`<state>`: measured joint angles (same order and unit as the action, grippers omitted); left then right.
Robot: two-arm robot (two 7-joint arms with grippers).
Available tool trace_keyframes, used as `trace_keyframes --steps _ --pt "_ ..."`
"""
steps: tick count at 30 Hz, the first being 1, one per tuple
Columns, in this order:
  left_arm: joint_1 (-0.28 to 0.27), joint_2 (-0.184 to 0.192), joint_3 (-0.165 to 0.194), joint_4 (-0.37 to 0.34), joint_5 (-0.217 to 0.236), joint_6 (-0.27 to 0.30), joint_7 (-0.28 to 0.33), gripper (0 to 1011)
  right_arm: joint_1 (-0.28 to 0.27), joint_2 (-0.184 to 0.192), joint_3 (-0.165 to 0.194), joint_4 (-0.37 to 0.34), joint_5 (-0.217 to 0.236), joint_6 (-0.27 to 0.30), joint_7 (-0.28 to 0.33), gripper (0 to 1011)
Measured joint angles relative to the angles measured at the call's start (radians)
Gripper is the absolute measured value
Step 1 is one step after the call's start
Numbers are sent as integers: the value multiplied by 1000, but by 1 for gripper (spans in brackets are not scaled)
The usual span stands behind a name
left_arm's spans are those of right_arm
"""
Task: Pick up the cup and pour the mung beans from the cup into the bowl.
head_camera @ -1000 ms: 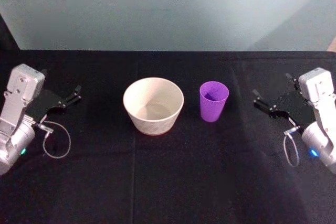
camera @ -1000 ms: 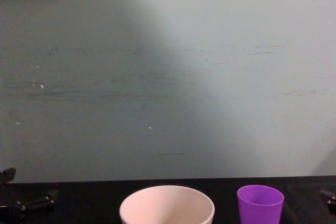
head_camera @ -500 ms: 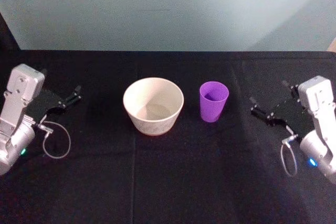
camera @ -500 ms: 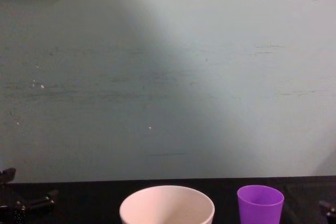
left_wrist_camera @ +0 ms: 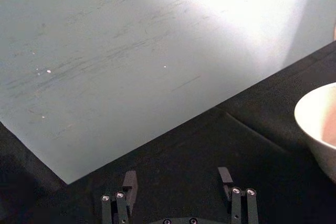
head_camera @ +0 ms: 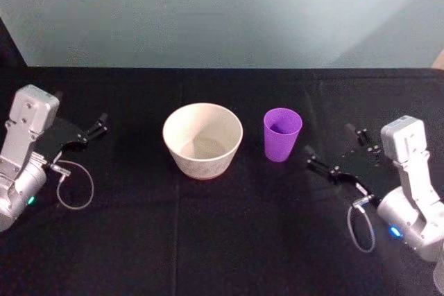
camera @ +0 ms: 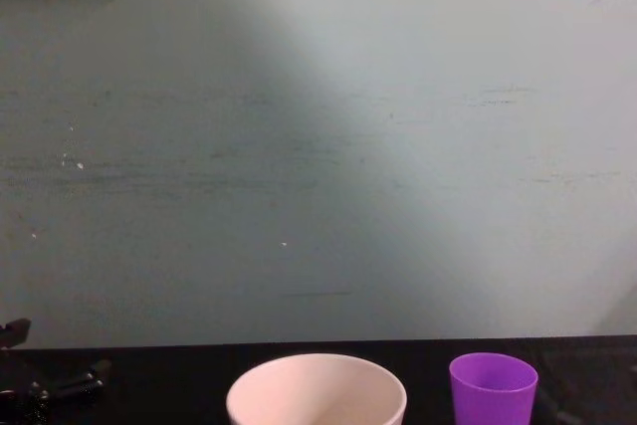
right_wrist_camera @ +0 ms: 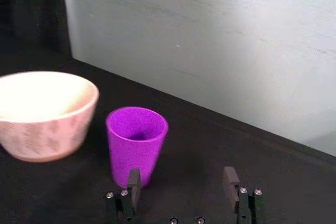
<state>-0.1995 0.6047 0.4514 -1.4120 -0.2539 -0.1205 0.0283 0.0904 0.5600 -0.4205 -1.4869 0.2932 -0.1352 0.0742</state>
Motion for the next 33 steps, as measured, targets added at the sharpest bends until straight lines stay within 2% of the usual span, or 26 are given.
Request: trace_keyframes --steps 6,15,22,33 --pt "0 0 0 0 0 0 0 1000 8 -36 -4 17 29 -9 57 1003" --pt "0 0 0 0 0 0 0 1000 52 -101 -3 80 74 -9 141 1003" --pt "0 0 0 0 0 0 0 1000 83 -133 -1 119 77 -1 166 1003" --pt "0 0 0 0 0 0 0 1000 132 -173 3 185 55 23 201 1003"
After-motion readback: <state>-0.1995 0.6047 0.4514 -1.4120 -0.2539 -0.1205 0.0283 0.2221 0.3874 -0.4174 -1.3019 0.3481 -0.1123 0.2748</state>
